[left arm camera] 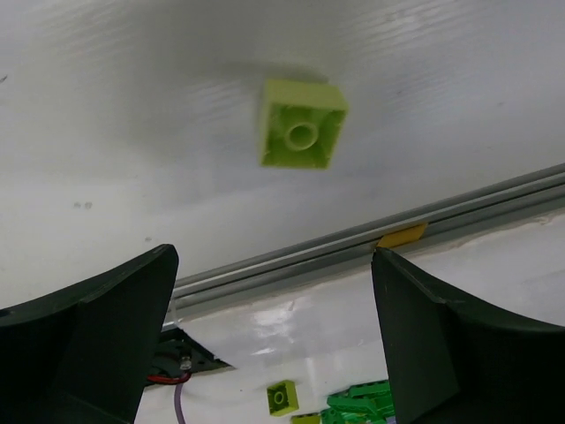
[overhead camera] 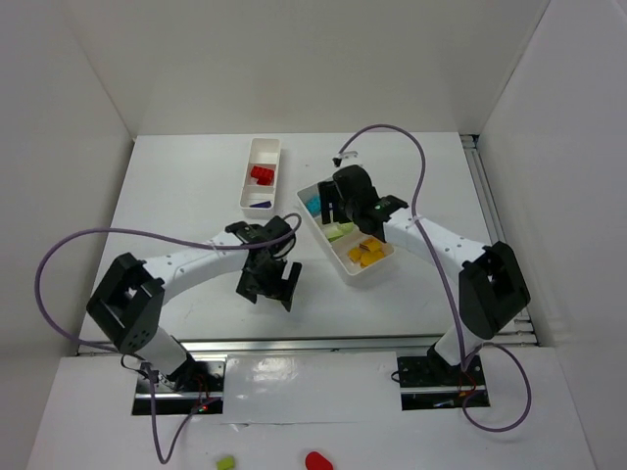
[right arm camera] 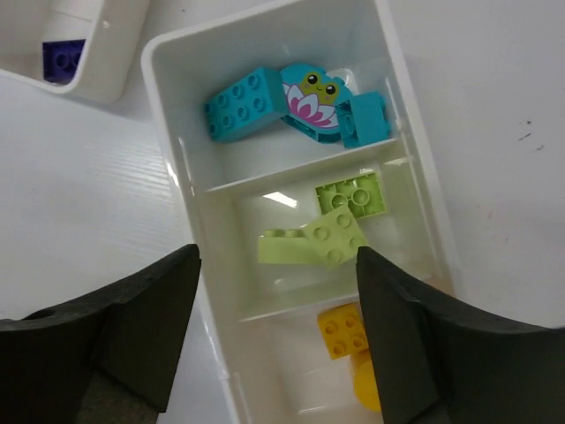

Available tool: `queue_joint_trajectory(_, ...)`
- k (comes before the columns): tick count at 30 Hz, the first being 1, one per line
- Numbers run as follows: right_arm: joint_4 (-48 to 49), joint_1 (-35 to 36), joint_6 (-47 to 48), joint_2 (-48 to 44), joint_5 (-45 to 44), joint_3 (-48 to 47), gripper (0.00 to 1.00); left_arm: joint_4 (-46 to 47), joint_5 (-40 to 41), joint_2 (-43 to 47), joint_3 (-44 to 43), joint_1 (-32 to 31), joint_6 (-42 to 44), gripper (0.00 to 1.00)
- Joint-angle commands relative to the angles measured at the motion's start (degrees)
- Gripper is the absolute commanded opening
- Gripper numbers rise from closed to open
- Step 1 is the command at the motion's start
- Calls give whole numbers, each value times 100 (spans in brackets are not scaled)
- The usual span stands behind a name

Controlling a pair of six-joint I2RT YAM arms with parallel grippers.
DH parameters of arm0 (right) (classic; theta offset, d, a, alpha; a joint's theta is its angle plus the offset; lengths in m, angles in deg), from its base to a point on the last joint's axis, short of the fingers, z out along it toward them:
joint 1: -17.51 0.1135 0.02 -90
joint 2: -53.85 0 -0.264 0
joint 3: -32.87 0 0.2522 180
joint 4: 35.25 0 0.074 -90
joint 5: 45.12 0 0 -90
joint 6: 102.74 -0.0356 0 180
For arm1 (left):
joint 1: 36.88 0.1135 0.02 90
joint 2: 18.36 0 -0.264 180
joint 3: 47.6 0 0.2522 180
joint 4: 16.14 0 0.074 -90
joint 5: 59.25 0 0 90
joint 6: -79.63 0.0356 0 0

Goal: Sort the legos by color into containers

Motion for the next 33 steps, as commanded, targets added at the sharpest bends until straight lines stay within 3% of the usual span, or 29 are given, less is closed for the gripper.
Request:
queue_joint_trajectory(1,-119,-68,-12,82,-149,-198,80,90,25,-367,-495,-289,155,100)
queue_joint_trajectory(3,-119,-137,-64,-128,-255,-128,88,151,77,-552,-662,-343,155,100)
queue_joint_trajectory(16,-708,-937,-117,-1569,-580,338,88,327,710,-1712,-1102,-536,49,74)
queue_joint_trajectory(18,-761,-999,-117,-1675,-633,338,88,327,815,-1713,-1164,-536,49,67)
queue_joint_trajectory(20,-875,-999,-117,-1772,-694,338,88,222,895,-1713,-1453,-536,49,51)
queue_joint_trajectory(23,-1024,-1122,-117,-1922,-817,338,88,-50,1088,-1608,-1918,-536,102,42)
queue_joint_trajectory(29,-1279,-1482,67,-2229,-967,224,88,-569,1212,-1493,-3280,-536,295,39)
queue_joint_trajectory(33,-1402,-1798,67,-2439,-967,171,88,-692,1159,-1870,-4221,-475,488,39)
